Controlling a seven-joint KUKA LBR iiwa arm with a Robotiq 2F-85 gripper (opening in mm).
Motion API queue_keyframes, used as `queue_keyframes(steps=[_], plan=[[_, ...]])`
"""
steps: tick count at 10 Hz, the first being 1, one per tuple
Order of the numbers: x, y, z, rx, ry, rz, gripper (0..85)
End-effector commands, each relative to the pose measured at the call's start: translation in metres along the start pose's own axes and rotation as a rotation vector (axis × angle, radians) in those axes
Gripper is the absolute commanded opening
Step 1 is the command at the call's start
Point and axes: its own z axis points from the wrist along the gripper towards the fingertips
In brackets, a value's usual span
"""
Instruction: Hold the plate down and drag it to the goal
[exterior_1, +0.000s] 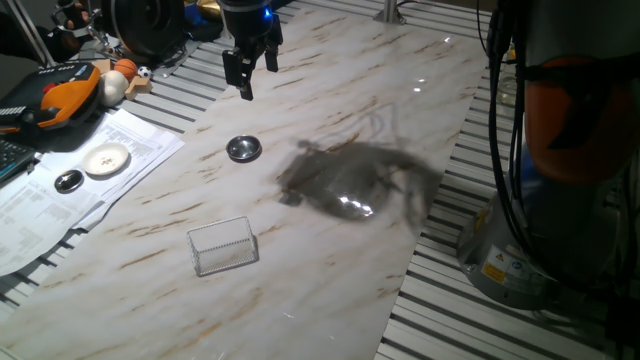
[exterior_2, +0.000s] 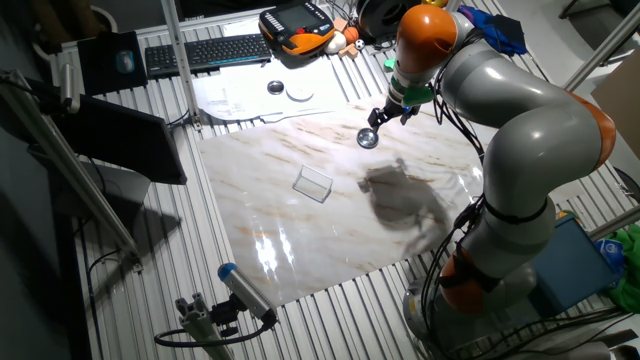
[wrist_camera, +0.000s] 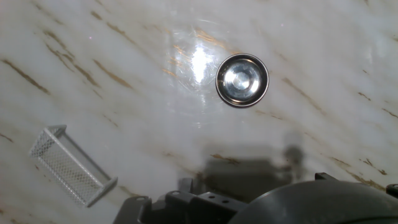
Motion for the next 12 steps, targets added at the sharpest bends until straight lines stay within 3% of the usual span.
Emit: queue_keyframes(steps=[1, 7, 12], plan=[[0.0001, 0.0000, -0.0001, 0.025, 0.252, -0.025, 0.0], [0.0009, -0.0002, -0.0002, 0.023, 0.243, -0.031, 0.0], [0.0032, -0.0004, -0.0006, 0.019, 0.219, -0.049, 0.0]])
